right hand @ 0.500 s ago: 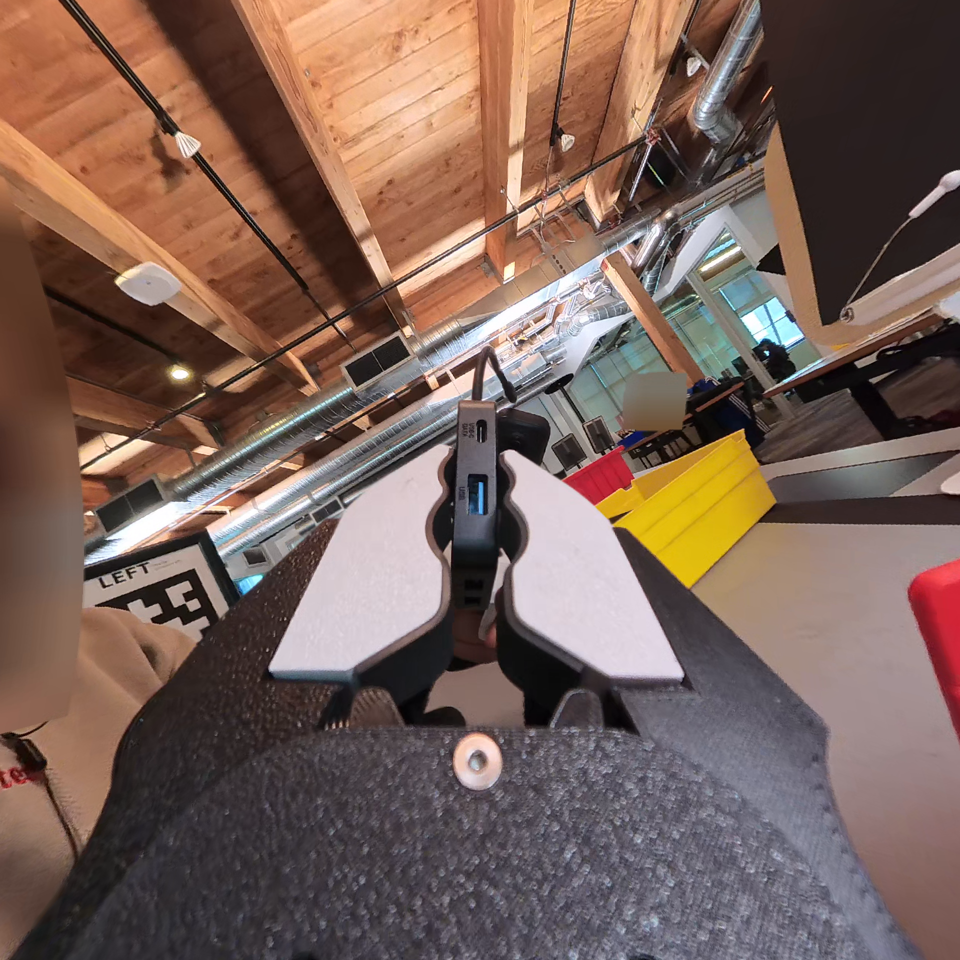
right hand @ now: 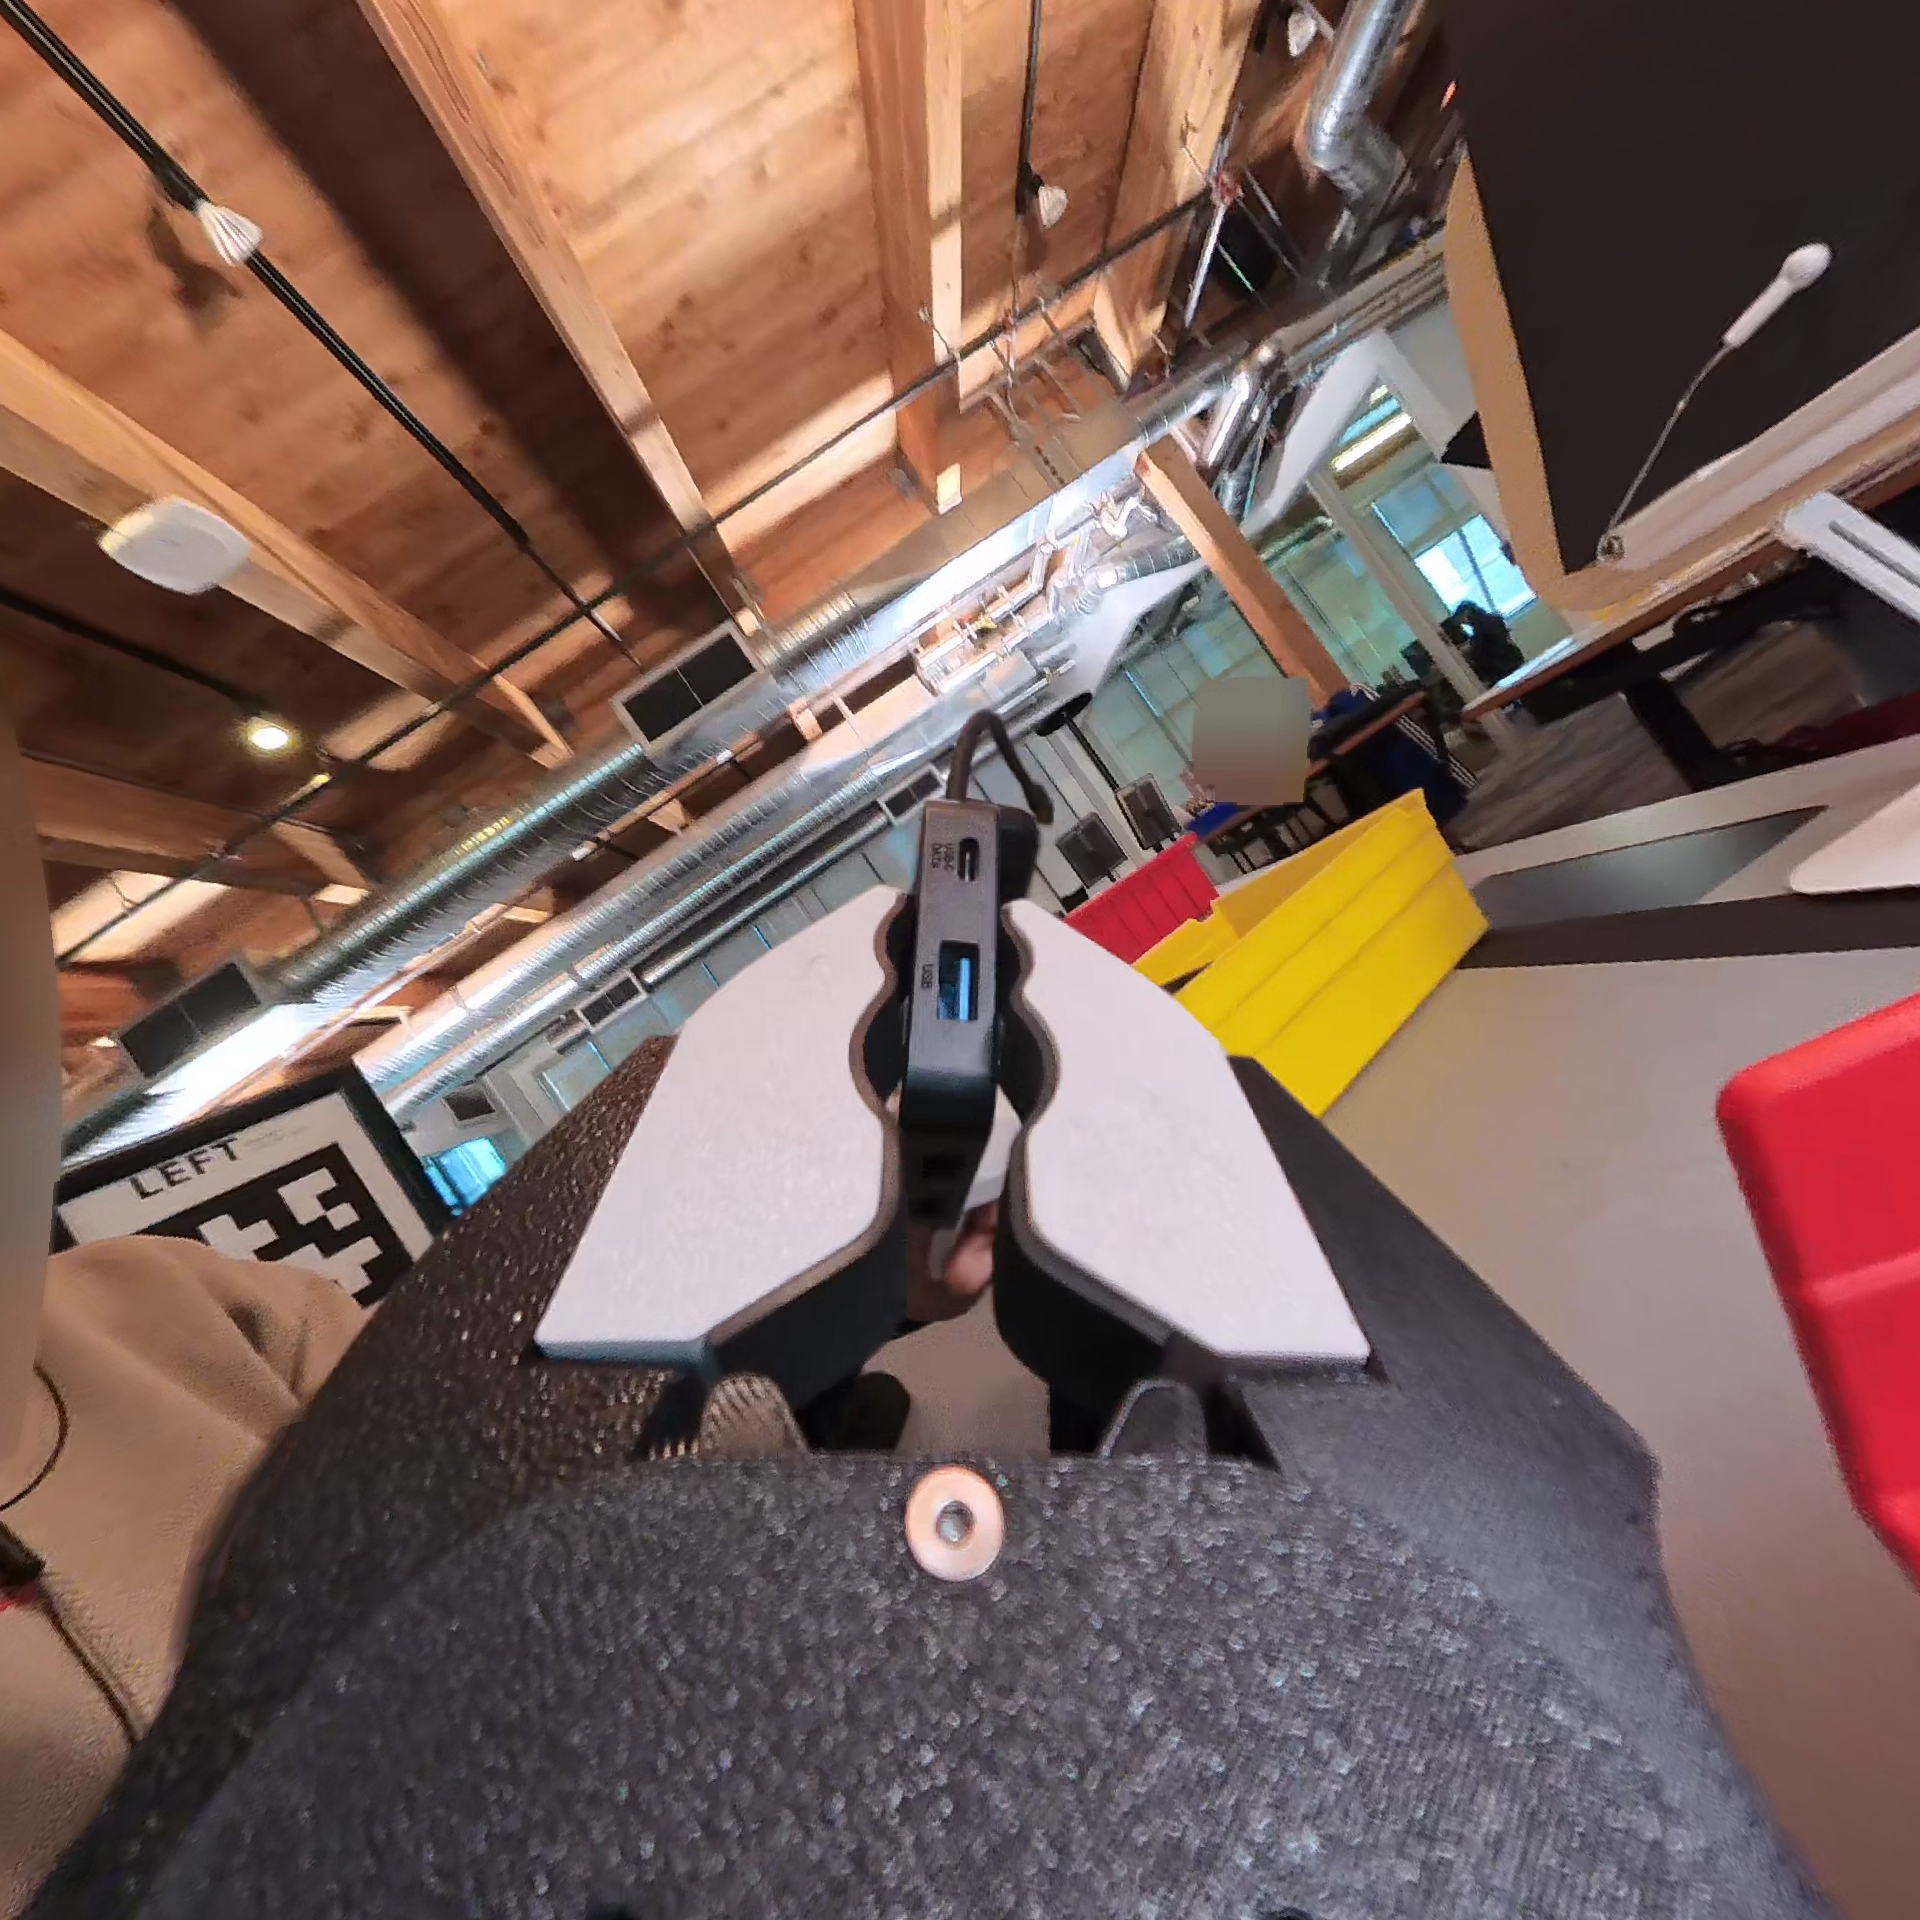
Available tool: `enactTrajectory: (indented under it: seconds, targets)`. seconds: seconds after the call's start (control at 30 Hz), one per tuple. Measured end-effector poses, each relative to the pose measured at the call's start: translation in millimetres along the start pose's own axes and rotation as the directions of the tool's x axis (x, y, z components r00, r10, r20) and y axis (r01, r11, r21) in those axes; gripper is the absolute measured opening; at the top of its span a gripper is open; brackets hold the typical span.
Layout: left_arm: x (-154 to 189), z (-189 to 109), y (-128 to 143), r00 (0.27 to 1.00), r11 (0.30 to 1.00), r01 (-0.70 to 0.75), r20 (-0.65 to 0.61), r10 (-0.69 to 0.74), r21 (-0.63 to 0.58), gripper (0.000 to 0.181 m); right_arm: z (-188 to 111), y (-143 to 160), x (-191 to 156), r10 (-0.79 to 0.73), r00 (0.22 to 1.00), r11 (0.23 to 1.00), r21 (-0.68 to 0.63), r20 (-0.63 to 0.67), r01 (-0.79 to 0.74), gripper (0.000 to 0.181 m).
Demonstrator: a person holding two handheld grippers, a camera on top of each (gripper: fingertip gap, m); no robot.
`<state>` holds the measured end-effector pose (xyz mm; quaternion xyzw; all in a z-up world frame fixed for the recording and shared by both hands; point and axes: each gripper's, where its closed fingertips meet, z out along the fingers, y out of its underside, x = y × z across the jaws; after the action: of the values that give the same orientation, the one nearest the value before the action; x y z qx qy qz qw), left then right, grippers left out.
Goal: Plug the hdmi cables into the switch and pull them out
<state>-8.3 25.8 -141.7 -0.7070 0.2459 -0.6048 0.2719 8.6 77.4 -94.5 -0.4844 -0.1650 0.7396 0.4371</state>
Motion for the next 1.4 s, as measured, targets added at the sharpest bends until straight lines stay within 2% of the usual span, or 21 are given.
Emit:
enactTrajectory:
  seconds: [0.03, 0.13, 0.2, 0.33, 0.43, 0.5, 0.57, 0.63, 0.73, 0.77, 0.83, 1.03, 1.1, 1.17, 1.23, 1.3, 1.4]
  targets:
    - [0, 6, 5, 1.0, 0.999, -0.014, 0.022, 0.014, -0.029, 0.011, 1, 1, 1, -0.016, 1.0, 1.0, -0.012, -0.004, 0.016, 0.015]
    - [-7, 7, 1, 1.0, 1.0, 0.006, 0.021, -0.006, 0.02, 0.011, 1, 0, -5, 0.009, 1.0, 1.0, -0.008, 0.027, -0.009, 0.015]
    - [-7, 5, -3, 0.996, 0.996, 0.061, -0.064, -0.057, 0.071, 0.011, 3, 0, -7, -0.031, 0.999, 1.0, -0.001, 0.01, 0.031, 0.015]
    - [-1, 7, -8, 0.998, 0.994, 0.019, -0.066, -0.012, 0.107, 0.011, -1, -6, -3, 0.006, 1.0, 0.999, 0.033, 0.015, -0.007, 0.015]
    - [-3, 1, -10, 0.995, 0.991, 0.04, -0.096, -0.028, 0.127, 0.012, 2, -3, -7, -0.027, 1.0, 1.0, 0.014, 0.011, 0.027, 0.015]
    - [-2, -3, -7, 0.995, 0.996, -0.015, -0.1, 0.024, 0.09, 0.012, 4, 0, -9, -0.053, 0.999, 0.997, -0.054, 0.009, 0.053, 0.014]
    - [0, -11, -5, 0.993, 0.997, -0.061, -0.1, 0.065, 0.044, 0.012, 4, 8, -13, -0.127, 0.992, 0.976, -0.178, 0.022, 0.128, 0.014]
    - [1, -19, 0, 0.993, 0.997, -0.08, -0.092, 0.078, -0.012, 0.012, -1, 17, -13, -0.19, 0.981, 0.933, -0.304, 0.036, 0.192, 0.025]
    - [-3, -24, 15, 0.994, 0.986, -0.11, -0.043, 0.105, -0.126, 0.012, -9, 34, -12, -0.236, 0.969, 0.858, -0.45, 0.079, 0.246, 0.031]
    - [-3, -24, 17, 0.994, 0.984, -0.109, -0.042, 0.104, -0.14, 0.012, -11, 44, -12, -0.231, 0.968, 0.829, -0.5, 0.098, 0.249, 0.03]
    - [-5, -23, 18, 0.993, 0.982, -0.115, -0.021, 0.113, -0.149, 0.012, -13, 67, -11, -0.267, 0.954, 0.758, -0.582, 0.137, 0.296, 0.016]
    - [-4, -27, 9, 0.993, 0.989, -0.12, -0.02, 0.119, -0.086, 0.012, -8, 68, -13, -0.331, 0.933, 0.747, -0.564, 0.145, 0.352, 0.014]
    - [-7, -24, 8, 0.99, 0.987, -0.139, 0.027, 0.142, -0.082, 0.012, -9, 65, -6, -0.305, 0.944, 0.773, -0.545, 0.128, 0.324, 0.014]
    - [-3, -24, 8, 0.99, 0.987, -0.14, 0.004, 0.14, -0.076, 0.012, -9, 65, -10, -0.265, 0.954, 0.793, -0.53, 0.142, 0.3, 0.014]
    - [0, -27, 7, 0.991, 0.988, -0.133, -0.013, 0.133, -0.077, 0.012, -8, 68, -15, -0.272, 0.951, 0.782, -0.542, 0.149, 0.309, 0.014]
    - [-5, -25, 11, 0.987, 0.983, -0.154, 0.024, 0.157, -0.102, 0.012, -11, 71, -10, -0.277, 0.95, 0.763, -0.567, 0.147, 0.31, 0.014]
    - [-10, -26, 11, 0.988, 0.984, -0.145, 0.033, 0.15, -0.102, 0.012, -11, 73, -4, -0.257, 0.959, 0.771, -0.573, 0.123, 0.28, 0.014]
